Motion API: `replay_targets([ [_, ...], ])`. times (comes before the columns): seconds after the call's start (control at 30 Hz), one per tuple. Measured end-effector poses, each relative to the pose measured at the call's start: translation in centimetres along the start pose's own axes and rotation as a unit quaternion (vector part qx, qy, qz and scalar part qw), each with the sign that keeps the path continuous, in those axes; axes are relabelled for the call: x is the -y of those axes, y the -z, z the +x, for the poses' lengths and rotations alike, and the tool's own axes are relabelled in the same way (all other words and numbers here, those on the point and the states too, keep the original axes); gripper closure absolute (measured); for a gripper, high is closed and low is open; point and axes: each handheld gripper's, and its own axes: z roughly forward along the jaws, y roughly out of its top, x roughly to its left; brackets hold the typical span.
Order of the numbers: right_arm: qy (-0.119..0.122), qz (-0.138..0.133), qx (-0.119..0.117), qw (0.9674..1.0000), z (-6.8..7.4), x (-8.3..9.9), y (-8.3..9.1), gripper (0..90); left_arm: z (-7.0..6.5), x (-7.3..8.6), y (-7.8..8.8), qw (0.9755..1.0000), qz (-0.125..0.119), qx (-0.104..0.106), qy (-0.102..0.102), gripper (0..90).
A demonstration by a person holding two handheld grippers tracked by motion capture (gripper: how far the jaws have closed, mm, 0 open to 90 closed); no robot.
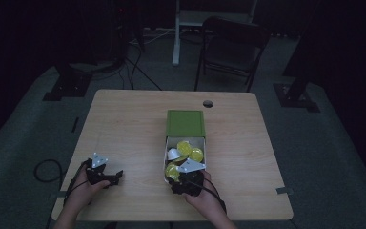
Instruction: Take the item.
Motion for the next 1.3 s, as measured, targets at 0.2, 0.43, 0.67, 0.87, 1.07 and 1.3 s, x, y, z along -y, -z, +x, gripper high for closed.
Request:
replay_targets([
  [0.2, 0.002, -0.008, -0.003, 1.0, 0.0, -0.4, 0.6, 39.8, 0.0, 0.0, 0.0, 1.0, 0.0, 0.0, 0.0, 7.7],
  [0.43, 0.006, -0.015, -0.002, 0.9999, -0.2, -0.8, 1.3, 39.8, 0.0, 0.0, 0.0, 1.0, 0.0, 0.0, 0.0, 7.7],
  [0.67, 0.001, -0.022, -0.01, 0.9997, -0.6, -1.4, 2.1, 39.8, 0.0, 0.0, 0.0, 1.0, 0.0, 0.0, 0.0, 7.7],
  [0.87, 0.001, -0.034, -0.002, 0.9994, -1.3, -2.1, 3.3, 39.8, 0.0, 0.0, 0.0, 1.0, 0.0, 0.0, 0.0, 7.7],
  [1.07, -0.005, -0.044, 0.006, 0.999, -2.2, -2.6, 4.5, 39.8, 0.0, 0.0, 0.0, 1.0, 0.0, 0.0, 0.0, 7.7],
  [1.3, -0.012, -0.06, 0.022, 0.9979, -3.6, -3.0, 5.8, 39.9, 0.0, 0.0, 0.0, 1.0, 0.0, 0.0, 0.0, 7.7],
])
